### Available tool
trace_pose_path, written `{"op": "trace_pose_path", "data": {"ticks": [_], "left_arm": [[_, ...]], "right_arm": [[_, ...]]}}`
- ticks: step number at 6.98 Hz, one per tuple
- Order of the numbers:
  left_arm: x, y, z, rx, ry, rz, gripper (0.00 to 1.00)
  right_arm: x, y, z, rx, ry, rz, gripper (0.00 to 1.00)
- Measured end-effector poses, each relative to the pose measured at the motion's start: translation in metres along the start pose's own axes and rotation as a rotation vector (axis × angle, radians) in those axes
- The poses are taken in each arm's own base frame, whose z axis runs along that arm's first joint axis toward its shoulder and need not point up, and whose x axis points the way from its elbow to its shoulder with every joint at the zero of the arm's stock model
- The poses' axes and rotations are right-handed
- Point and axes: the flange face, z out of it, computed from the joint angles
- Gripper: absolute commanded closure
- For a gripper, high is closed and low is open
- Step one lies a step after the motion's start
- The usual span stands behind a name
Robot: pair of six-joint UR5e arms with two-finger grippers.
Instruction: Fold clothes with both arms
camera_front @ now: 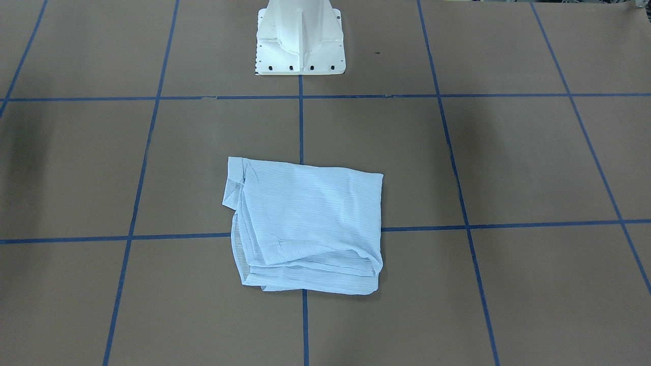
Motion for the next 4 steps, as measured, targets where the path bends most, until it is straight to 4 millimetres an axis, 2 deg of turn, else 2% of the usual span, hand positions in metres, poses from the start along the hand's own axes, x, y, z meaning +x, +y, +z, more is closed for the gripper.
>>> {"op": "trace_pose_path", "data": {"ticks": [2,4], "left_arm": [[-0.009,0.017,-0.008,0.007,-0.019,-0.063,0.00],[-0.014,0.023,-0.013,0.012,-0.027,-0.086,0.00]], "right_arm": [[-0.002,0.028,-0.001,0.001,0.006,-0.011,0.00],[0.005,0.042,0.005,-0.012,0.020,0.002,0.00]]}}
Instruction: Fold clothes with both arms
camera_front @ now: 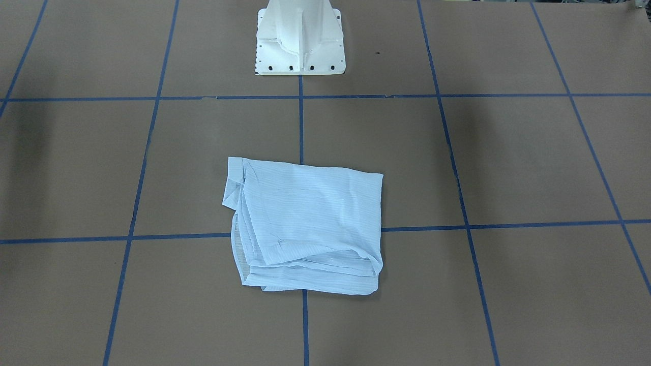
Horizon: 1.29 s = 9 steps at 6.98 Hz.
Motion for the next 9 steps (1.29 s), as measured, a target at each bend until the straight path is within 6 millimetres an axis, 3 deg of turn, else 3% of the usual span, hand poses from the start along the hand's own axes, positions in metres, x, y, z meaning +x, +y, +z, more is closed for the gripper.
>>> {"op": "trace_pose_path", "data": {"ticks": [5,9], "left_arm": [[0.016,0.004,-0.020,0.029,0.004,0.021,0.00],[0.021,0.004,-0.024,0.039,0.005,0.031,0.00]], "right_arm": [[0.005,0.007,0.003,-0.004,0.018,0.005,0.00],[0.004,0.008,0.002,-0.003,0.010,0.003,0.00]]}}
